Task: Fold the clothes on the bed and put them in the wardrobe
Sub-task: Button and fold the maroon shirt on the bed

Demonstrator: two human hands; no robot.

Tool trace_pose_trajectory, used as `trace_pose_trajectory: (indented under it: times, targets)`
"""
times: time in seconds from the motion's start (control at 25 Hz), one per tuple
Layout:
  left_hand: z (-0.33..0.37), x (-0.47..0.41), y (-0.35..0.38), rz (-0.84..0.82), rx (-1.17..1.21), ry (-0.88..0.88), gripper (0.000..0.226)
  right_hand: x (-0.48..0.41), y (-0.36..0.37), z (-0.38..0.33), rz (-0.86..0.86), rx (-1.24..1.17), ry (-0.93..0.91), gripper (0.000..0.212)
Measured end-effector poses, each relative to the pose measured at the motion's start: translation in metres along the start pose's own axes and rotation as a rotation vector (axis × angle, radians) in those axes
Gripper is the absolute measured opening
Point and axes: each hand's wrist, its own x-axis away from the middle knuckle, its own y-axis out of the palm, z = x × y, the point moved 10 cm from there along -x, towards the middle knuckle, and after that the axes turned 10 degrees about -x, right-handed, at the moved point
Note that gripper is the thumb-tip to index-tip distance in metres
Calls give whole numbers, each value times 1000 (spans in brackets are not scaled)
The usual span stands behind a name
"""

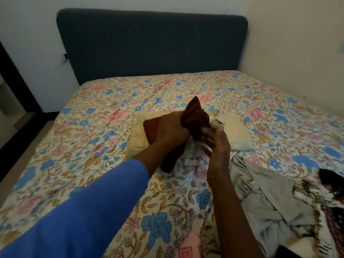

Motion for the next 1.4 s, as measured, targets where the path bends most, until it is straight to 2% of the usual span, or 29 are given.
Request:
trace_pose_trajectory:
  times: [0.08,0.2,0.32,0.44,0.52,0.6,0.68,0.72,0.76,0.84,0.92,1.04,1.12,1.2,1.28,1.32,1.4]
  targets:
    - [-16,-6,-45,27,274,-153,26,15,-6,-20,114,66,-124,48]
    - [-67,8,-89,-46,747,-401,29,35,5,-45,114,152,-298,43]
    - [-153,55,-87,-242,792,-652,39,50,42,-65,-9,312,-462,46]
    - [-252,156,-57,-288,682,-849,40,77,101,-50,-344,530,-503,46]
    - [-287,227,-54,-250,642,-972,42,90,123,-8,-545,840,-443,57]
    - [-299,247,-73,-102,496,-885,53,89,107,34,-593,1102,-198,66]
    - [-284,230,-110,35,46,-684,72,87,73,63,-515,1141,196,67]
    - [-273,219,-116,34,-144,-591,74,91,60,74,-487,1124,339,60]
    - [-263,209,-116,5,-250,-535,70,95,51,79,-448,1100,396,53]
    - [-259,195,-105,-70,-365,-441,50,104,47,78,-358,1006,401,50]
    - [-258,191,-110,21,-302,-412,26,110,52,77,-261,837,397,36]
    - [-273,202,-129,263,29,-560,21,115,66,79,-115,483,468,10]
    - [-286,212,-128,288,28,-646,21,116,74,83,-60,429,450,8]
    - [-290,216,-119,197,-80,-634,17,117,82,82,-135,637,366,22]
    - [-290,217,-116,166,-193,-597,20,125,86,82,-260,1032,274,45]
    - [-287,214,-118,176,-238,-568,22,129,88,81,-284,1147,223,51]
    - [-276,210,-122,198,-283,-486,25,136,86,76,-263,1220,120,56]
